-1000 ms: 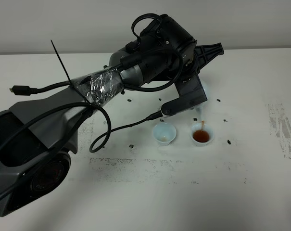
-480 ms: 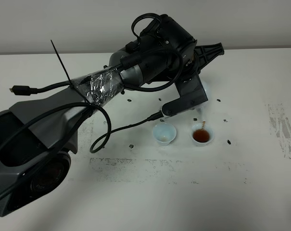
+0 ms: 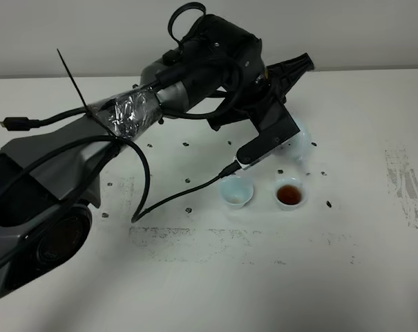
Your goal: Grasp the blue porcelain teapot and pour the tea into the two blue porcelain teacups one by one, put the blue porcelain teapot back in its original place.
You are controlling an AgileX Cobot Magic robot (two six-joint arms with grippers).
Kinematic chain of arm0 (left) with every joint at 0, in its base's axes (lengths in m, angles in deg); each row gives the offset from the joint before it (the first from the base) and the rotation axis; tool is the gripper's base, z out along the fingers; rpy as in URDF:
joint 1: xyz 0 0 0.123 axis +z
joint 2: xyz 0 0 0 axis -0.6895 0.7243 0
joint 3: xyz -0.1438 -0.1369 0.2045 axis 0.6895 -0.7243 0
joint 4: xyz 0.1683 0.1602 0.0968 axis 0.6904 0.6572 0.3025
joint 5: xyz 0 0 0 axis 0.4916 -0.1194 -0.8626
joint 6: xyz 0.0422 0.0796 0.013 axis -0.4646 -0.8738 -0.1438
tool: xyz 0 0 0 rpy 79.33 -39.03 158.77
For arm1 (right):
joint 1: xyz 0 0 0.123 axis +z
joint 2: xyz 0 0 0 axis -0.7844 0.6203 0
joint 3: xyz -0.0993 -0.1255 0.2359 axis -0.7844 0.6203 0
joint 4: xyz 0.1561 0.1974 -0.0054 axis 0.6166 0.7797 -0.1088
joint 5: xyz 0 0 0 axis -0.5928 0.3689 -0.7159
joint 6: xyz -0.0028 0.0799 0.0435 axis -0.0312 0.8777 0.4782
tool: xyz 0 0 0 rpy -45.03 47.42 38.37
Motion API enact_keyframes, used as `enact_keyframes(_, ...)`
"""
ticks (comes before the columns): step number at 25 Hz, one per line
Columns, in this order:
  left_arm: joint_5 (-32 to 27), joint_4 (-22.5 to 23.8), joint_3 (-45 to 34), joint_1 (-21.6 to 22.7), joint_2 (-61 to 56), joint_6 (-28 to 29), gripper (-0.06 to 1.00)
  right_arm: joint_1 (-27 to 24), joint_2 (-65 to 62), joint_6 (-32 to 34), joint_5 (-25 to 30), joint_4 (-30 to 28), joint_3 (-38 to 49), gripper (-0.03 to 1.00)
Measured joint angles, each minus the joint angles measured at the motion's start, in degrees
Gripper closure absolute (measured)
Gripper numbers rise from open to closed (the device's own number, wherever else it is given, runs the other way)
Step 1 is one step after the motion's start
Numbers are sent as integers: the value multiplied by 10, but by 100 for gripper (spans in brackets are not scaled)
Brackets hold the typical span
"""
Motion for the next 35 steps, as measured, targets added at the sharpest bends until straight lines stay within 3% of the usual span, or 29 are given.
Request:
enact_keyframes(9,-18,-235,0,90,-6,18,94,0,0,0,0,0,0,38)
enact_keyframes(11,-27,-262,0,107,-5,41,94,0,0,0,0,0,0,38)
enact_keyframes(19,-30,-330,0,147,8,132,94,0,0,0,0,0,0,38)
enact_keyframes(35,7,-365,0,163,95,133,94,0,0,0,0,0,0,38)
